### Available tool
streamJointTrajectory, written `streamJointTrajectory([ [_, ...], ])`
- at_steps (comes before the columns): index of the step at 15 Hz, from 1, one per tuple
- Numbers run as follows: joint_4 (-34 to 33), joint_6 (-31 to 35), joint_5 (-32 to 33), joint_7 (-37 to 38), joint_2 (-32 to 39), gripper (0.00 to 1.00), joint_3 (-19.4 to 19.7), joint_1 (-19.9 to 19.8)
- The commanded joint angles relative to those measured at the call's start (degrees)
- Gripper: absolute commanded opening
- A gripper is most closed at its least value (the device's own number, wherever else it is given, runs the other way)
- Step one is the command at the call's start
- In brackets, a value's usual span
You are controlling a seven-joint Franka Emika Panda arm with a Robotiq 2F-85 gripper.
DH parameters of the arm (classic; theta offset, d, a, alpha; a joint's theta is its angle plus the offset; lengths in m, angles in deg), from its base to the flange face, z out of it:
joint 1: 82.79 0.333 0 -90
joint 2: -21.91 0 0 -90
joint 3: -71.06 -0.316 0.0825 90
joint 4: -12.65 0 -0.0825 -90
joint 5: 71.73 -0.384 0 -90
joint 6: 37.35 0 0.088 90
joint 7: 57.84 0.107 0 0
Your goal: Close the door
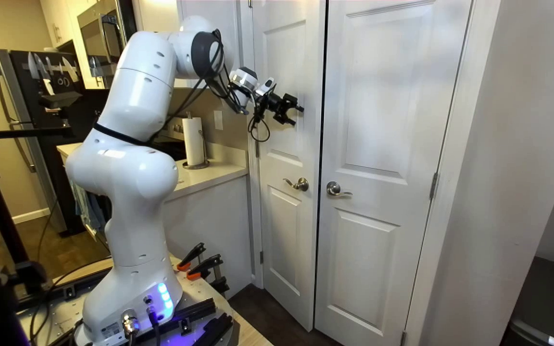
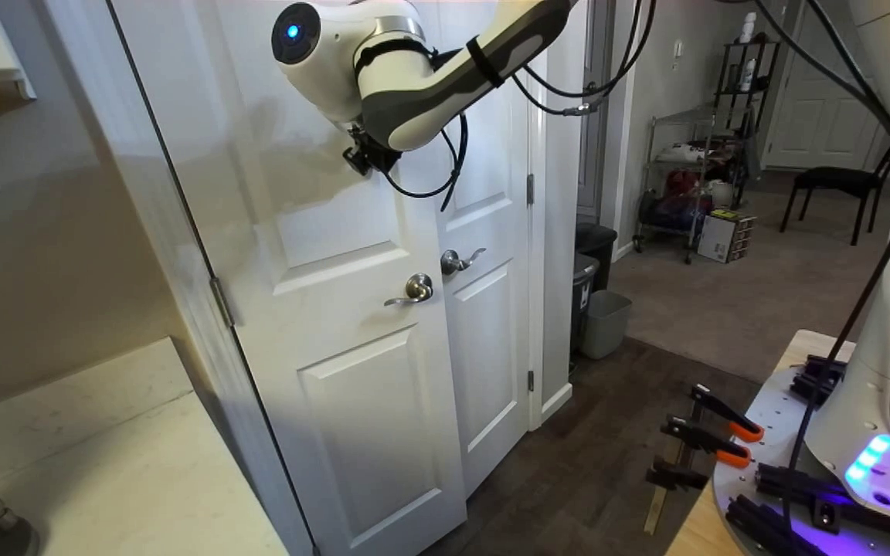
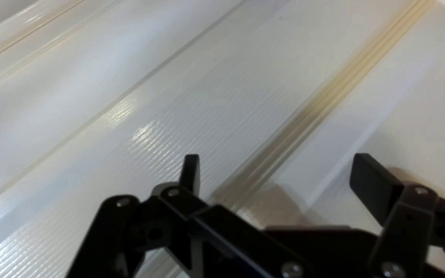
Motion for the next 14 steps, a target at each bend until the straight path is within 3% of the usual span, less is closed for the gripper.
streamJointTrajectory([
  [1,-4.5,0.7,0.7,-3.7,2.9,1.00,1.4,0.7],
  [11,-16.6,-1.8,-0.5,-7.5,10.9,1.00,3.9,3.1],
  [14,-14.6,-4.5,-0.7,-6.2,9.7,1.00,3.0,3.2],
])
